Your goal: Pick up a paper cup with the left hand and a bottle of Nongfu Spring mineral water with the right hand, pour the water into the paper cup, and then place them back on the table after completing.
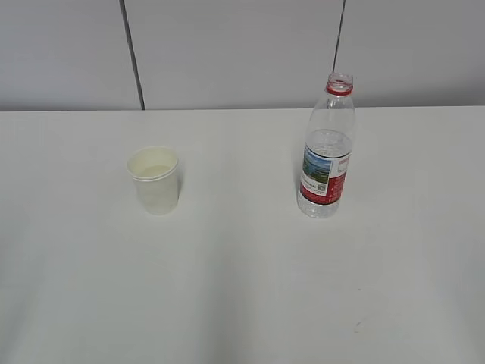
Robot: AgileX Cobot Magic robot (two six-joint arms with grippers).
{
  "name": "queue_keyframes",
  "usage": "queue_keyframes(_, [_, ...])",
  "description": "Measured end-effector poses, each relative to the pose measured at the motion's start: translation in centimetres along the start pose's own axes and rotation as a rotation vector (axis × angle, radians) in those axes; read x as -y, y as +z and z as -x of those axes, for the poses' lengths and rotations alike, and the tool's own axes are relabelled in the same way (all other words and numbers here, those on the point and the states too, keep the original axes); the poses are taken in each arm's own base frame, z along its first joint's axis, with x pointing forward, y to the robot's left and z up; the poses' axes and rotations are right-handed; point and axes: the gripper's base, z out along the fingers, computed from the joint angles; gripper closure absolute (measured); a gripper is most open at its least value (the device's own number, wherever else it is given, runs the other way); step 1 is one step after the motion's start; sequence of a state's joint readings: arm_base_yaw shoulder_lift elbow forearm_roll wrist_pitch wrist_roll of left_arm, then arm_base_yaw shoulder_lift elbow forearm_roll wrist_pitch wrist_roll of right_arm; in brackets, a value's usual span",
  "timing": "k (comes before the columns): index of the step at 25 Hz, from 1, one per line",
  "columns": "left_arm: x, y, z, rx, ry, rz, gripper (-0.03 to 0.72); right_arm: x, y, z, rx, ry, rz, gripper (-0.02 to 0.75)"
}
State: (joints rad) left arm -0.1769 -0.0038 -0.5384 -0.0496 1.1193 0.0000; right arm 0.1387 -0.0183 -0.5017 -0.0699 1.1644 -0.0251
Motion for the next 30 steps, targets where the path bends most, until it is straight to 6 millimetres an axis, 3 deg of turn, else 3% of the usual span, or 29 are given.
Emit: queue_keyframes(30, [0.05,0.23,-0.02,0.008,-0.039,0.081,0.146,0.01,0.09,0.03,0.007,-0.005,-0.002,0.150])
